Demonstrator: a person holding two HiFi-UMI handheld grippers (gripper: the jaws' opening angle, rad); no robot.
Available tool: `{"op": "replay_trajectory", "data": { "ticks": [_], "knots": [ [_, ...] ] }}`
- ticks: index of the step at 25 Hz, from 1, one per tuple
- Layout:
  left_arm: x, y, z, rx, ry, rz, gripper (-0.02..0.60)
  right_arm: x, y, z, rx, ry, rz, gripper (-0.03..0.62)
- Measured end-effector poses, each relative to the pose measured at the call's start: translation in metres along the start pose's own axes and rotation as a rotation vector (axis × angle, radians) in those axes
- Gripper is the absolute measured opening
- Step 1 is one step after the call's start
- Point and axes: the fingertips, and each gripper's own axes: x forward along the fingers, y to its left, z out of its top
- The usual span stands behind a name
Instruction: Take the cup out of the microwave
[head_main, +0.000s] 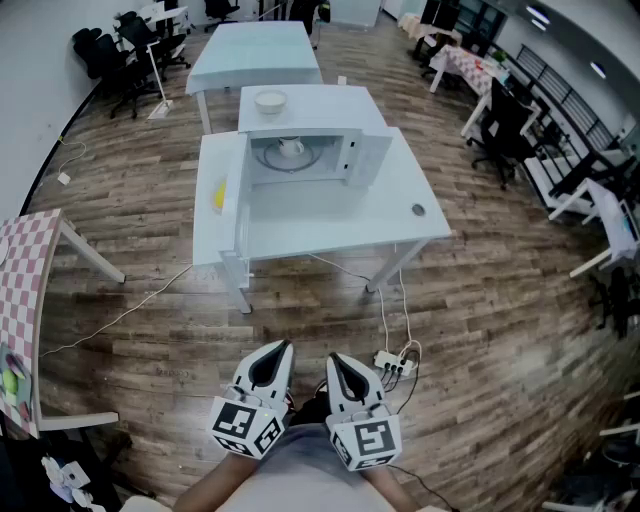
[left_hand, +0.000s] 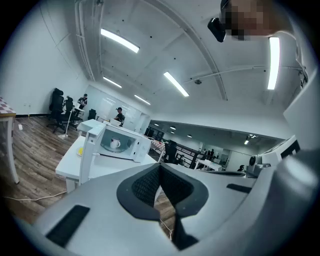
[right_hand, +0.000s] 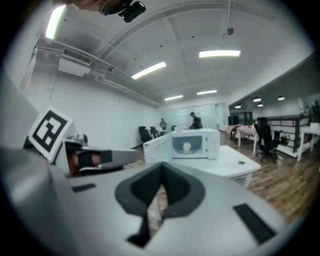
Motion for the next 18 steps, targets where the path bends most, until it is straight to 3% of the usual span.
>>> {"op": "replay_trajectory", "data": {
  "ticks": [18],
  "knots": [
    [-0.003, -0.002, 0.015, -0.002, -0.029, -0.036, 0.015, 0.001, 0.008, 0.017, -0.036, -0.028, -0.009, 0.02]
  ]
}}
